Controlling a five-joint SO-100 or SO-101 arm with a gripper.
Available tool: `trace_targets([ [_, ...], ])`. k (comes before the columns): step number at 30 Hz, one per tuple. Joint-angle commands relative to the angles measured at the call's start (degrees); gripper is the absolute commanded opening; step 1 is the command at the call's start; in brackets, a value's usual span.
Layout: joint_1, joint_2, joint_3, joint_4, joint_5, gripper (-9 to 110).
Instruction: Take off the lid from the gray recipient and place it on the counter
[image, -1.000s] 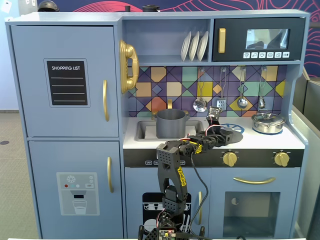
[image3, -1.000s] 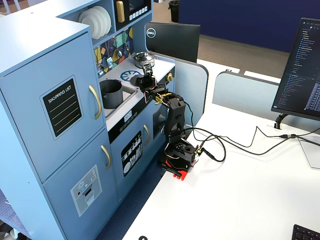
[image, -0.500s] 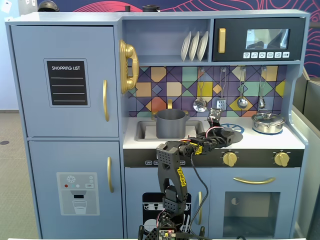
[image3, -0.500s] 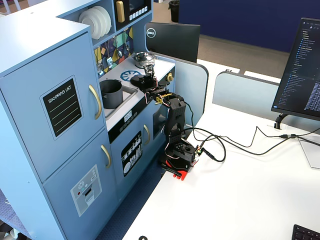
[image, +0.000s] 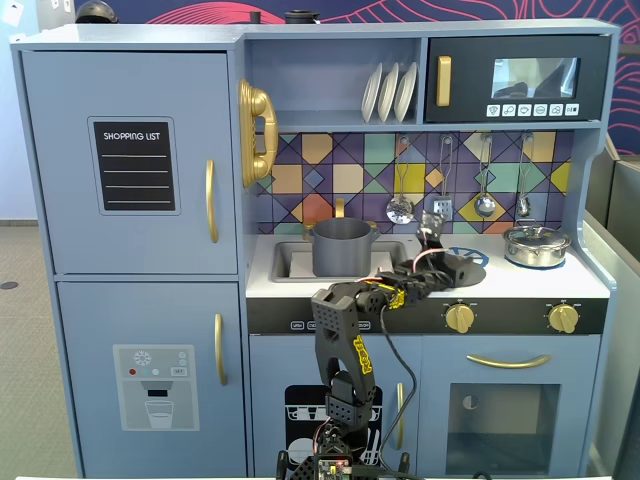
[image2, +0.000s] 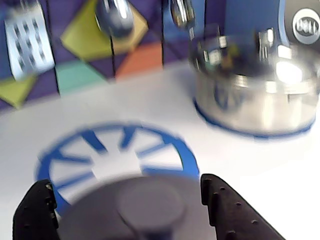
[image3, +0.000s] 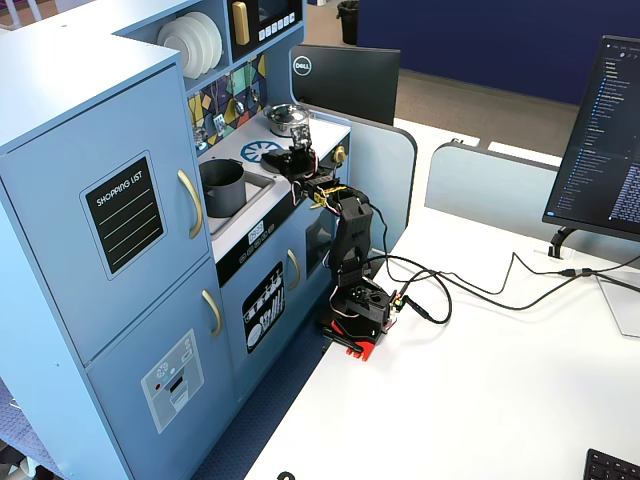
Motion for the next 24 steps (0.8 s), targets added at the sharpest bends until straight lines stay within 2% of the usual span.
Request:
trace_targets([
  [1,-1.67,9.58,-5.01,3.87,0.44,28],
  [4,-2.46,17.75,-4.92,14.24,1.14,23],
  [9,-6.59,35.86,-2.9,48.43,5.98,0],
  [13,-13.97,47.37,2.64,69.87,8.17,0],
  [20,-27.95,60.73,21.45,85.25,7.73,0],
  [24,-32.17,65.39,34.89,86.75,9.05,0],
])
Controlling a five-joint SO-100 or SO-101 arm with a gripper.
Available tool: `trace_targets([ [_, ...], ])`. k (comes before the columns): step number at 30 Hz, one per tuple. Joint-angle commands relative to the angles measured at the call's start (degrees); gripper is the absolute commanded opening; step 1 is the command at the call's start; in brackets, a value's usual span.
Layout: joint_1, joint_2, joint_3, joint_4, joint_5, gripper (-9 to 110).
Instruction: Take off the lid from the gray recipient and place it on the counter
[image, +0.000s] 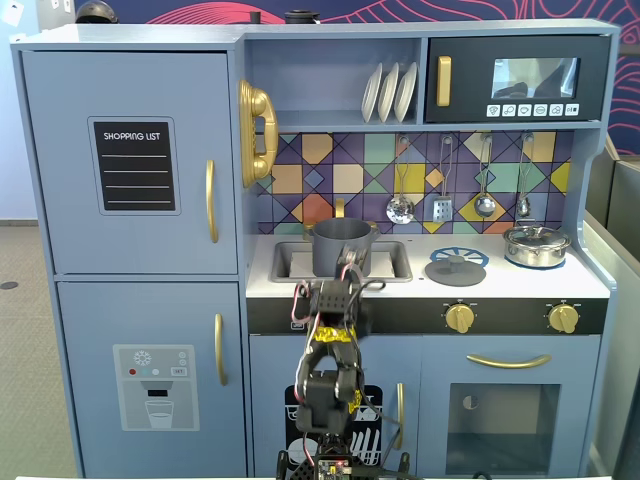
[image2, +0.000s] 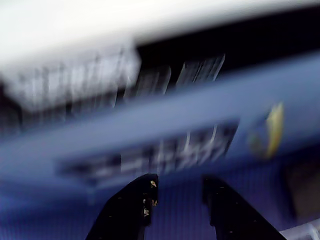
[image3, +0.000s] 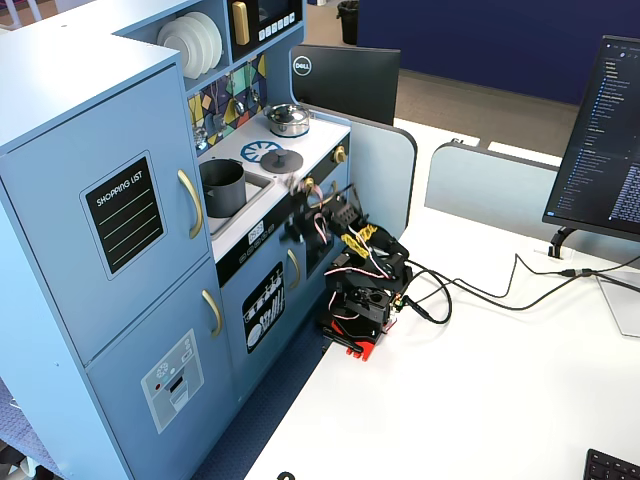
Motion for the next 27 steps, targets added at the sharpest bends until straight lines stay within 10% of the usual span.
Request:
trace_targets([
  [1,-3.43,5.27,9.93,1.32,1.23,0],
  [27,-6.77,16.26,27.07,21.71,-1.23,2],
])
